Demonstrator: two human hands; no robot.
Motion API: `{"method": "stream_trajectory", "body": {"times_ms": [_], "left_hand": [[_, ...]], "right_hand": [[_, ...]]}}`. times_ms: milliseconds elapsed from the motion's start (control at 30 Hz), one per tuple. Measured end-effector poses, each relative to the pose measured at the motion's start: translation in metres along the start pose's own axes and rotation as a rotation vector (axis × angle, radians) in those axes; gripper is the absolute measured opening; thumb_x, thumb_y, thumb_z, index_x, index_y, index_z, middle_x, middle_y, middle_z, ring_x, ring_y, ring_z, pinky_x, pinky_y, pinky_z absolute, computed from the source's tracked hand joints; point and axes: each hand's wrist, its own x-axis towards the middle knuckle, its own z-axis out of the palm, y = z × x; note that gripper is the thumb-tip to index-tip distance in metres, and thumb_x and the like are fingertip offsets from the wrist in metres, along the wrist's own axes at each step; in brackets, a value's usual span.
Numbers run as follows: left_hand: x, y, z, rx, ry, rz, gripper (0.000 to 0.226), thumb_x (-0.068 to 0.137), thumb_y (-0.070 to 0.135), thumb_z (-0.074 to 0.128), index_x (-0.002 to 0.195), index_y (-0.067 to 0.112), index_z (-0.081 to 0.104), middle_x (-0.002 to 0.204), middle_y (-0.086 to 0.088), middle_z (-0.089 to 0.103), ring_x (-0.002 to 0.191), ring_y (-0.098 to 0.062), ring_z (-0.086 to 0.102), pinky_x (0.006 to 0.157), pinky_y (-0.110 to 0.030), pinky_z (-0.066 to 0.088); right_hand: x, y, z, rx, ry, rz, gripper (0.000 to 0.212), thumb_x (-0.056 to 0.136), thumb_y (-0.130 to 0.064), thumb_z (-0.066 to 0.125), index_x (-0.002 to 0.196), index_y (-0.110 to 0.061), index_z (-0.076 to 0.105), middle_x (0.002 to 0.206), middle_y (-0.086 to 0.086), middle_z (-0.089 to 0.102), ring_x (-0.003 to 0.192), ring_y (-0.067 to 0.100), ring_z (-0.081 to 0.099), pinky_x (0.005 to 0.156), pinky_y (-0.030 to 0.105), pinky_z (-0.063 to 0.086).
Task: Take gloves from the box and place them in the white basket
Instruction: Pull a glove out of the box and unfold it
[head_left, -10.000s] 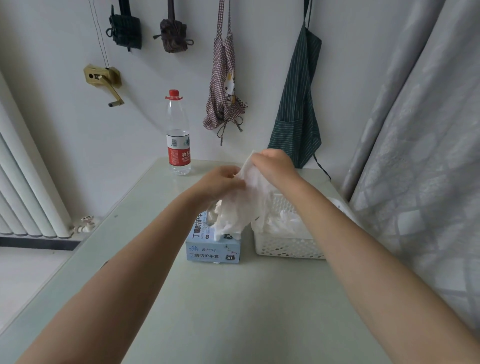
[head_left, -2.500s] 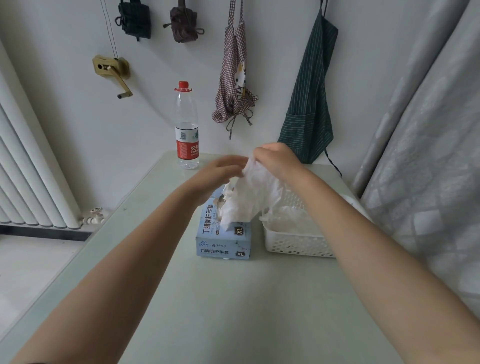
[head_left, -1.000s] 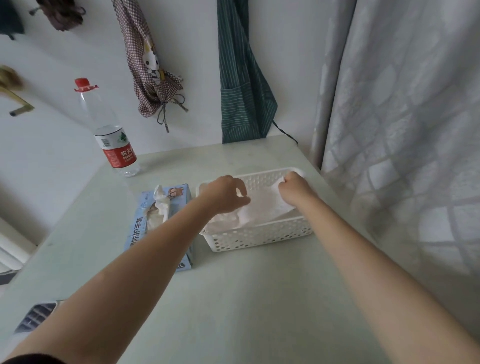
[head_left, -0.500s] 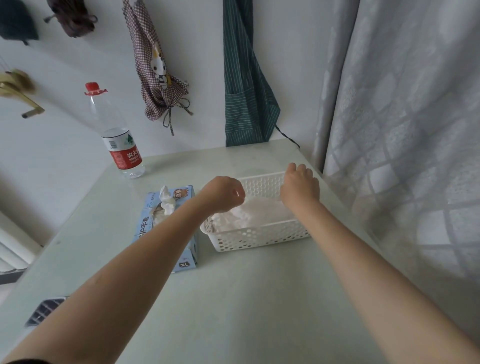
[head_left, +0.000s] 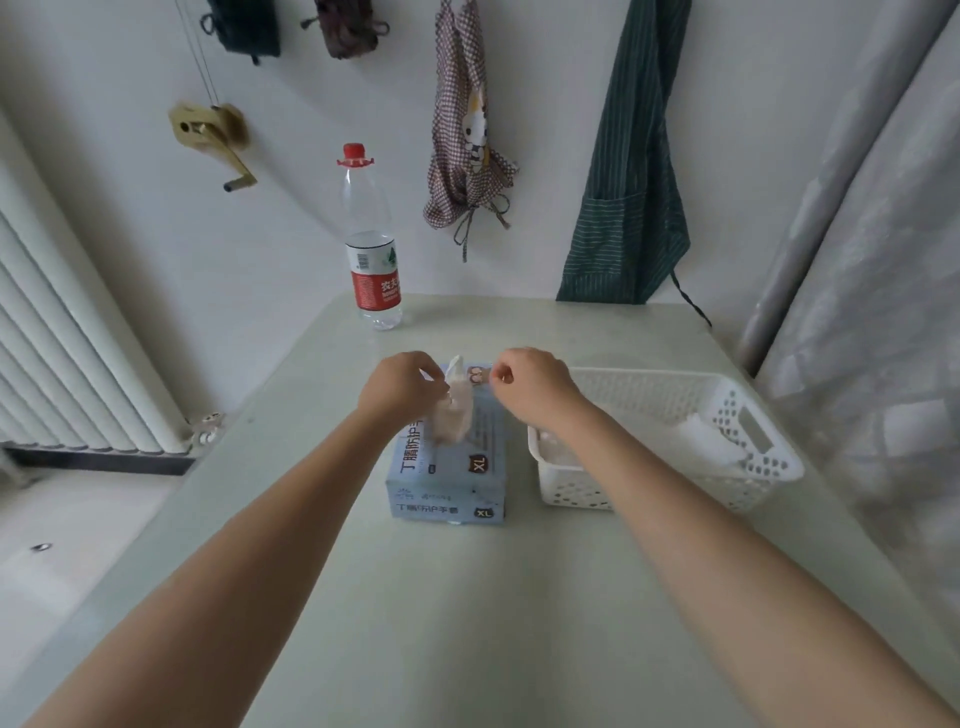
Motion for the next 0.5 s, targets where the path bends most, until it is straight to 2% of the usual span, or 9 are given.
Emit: {"method": "stream_trajectory", "body": {"times_ms": [67, 133, 167, 267, 367, 500], "left_hand": [[-0.002, -0.01, 0.003, -0.033, -0.029, -0.007, 0.006, 0.086, 0.029, 0.067, 0.091, 0.027, 0.065, 0.095, 0.001, 0.065, 0.077, -0.017, 0.062, 0.065, -0.027, 0.049], [-0.003, -0.02, 0.006, -0.054, -0.028, 0.0, 0.007, 0.087, 0.03, 0.067, 0.092, 0.026, 0.066, 0.097, 0.002, 0.063, 0.079, -0.015, 0.058, 0.067, -0.027, 0.047], [-0.004, -0.021, 0.007, -0.065, -0.031, 0.009, 0.007, 0.087, 0.03, 0.067, 0.093, 0.026, 0.067, 0.097, 0.002, 0.062, 0.079, -0.014, 0.057, 0.067, -0.027, 0.046], [-0.005, -0.023, 0.008, -0.095, -0.052, 0.028, 0.009, 0.085, 0.03, 0.069, 0.093, 0.027, 0.066, 0.093, 0.004, 0.059, 0.077, -0.012, 0.055, 0.064, -0.026, 0.045], [-0.006, -0.023, 0.007, -0.076, -0.071, 0.051, 0.013, 0.085, 0.031, 0.071, 0.097, 0.029, 0.066, 0.092, 0.006, 0.057, 0.076, -0.01, 0.054, 0.059, -0.022, 0.041], [-0.006, -0.025, 0.005, -0.09, -0.073, 0.055, 0.009, 0.086, 0.029, 0.068, 0.095, 0.029, 0.065, 0.091, 0.005, 0.058, 0.075, -0.01, 0.055, 0.061, -0.024, 0.044]], "right_hand": [[0.005, -0.011, 0.012, 0.02, -0.099, -0.004, 0.022, 0.091, -0.031, 0.057, 0.106, -0.017, 0.066, 0.11, 0.001, 0.064, 0.104, 0.024, 0.059, 0.093, 0.04, 0.046], [0.011, -0.02, 0.025, -0.026, -0.159, 0.024, 0.038, 0.087, -0.039, 0.064, 0.117, -0.017, 0.06, 0.115, 0.002, 0.06, 0.105, 0.024, 0.058, 0.09, 0.04, 0.048], [0.013, -0.021, 0.03, -0.052, -0.156, 0.037, 0.038, 0.085, -0.04, 0.065, 0.114, -0.016, 0.059, 0.113, 0.003, 0.059, 0.103, 0.025, 0.058, 0.085, 0.038, 0.048], [0.014, -0.023, 0.038, -0.092, -0.104, 0.07, 0.013, 0.085, -0.027, 0.063, 0.081, -0.02, 0.053, 0.098, 0.003, 0.058, 0.089, 0.025, 0.058, 0.072, 0.034, 0.047], [0.014, -0.026, 0.039, -0.043, -0.068, 0.101, 0.007, 0.086, -0.016, 0.055, 0.079, -0.018, 0.056, 0.095, 0.002, 0.06, 0.083, 0.024, 0.059, 0.069, 0.032, 0.049], [0.014, -0.031, 0.03, 0.046, 0.016, 0.132, 0.015, 0.092, -0.016, 0.052, 0.082, -0.01, 0.061, 0.086, 0.006, 0.064, 0.08, 0.025, 0.061, 0.066, 0.033, 0.049]]}}
